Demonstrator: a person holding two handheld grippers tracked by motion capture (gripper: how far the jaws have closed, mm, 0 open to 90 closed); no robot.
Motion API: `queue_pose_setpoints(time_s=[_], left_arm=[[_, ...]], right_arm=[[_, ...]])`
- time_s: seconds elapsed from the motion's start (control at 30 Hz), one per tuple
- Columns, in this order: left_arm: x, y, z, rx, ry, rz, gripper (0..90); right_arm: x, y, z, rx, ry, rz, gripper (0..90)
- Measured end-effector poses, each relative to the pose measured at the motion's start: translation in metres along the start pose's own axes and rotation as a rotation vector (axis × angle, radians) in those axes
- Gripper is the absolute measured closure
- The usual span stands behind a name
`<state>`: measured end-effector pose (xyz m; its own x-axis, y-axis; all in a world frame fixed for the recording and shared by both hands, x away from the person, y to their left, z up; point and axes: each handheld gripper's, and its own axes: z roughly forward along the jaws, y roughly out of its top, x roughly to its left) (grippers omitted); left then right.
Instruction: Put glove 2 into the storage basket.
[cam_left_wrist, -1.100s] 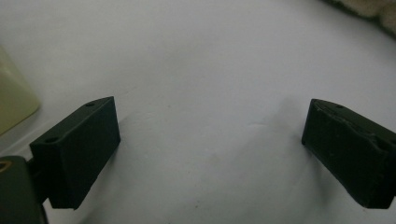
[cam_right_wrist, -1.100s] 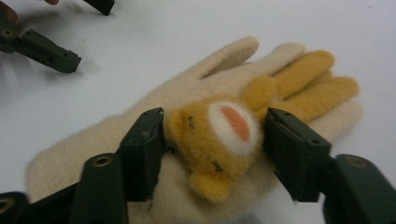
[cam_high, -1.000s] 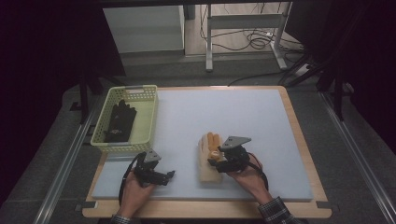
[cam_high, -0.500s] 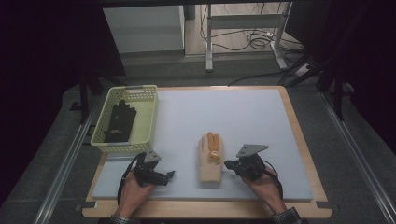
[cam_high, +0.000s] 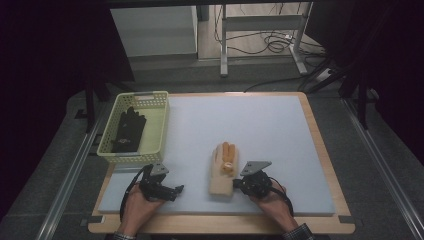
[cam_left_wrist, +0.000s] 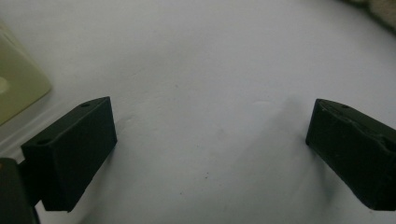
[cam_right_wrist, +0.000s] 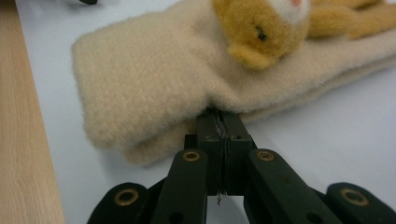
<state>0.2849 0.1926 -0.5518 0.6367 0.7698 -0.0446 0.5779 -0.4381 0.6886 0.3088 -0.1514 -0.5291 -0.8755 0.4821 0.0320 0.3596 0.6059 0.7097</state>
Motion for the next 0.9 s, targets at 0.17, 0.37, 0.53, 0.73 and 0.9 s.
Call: queue_pose_setpoints(time_s=[0.17,0.37,0.53,0.73,0.9], left_arm=[[0.0,0.0,0.0,-0.002,-0.003,-0.001,2.1],[0.0,0.0,0.0,-0.002,-0.003,-0.001,2.1],[0.001,0.0,0.0,-0.002,-0.002,0.004,2.1],[0.0,0.0,0.0,-0.004,-0.001,0.002,2.1],[0.0,0.0,0.0,-0.005,-0.001,0.001,2.1]], right_arm=[[0.004,0.009,0.011,-0.004,-0.006,-0.004,86.6],[0.006,0.021,0.026,-0.013,-0.004,-0.003,85.2],[0.007,0.031,0.038,-0.022,-0.01,-0.001,84.6],[0.009,0.04,0.05,-0.032,-0.029,-0.01,83.5],[0.011,0.041,0.049,-0.021,-0.038,-0.022,79.3]])
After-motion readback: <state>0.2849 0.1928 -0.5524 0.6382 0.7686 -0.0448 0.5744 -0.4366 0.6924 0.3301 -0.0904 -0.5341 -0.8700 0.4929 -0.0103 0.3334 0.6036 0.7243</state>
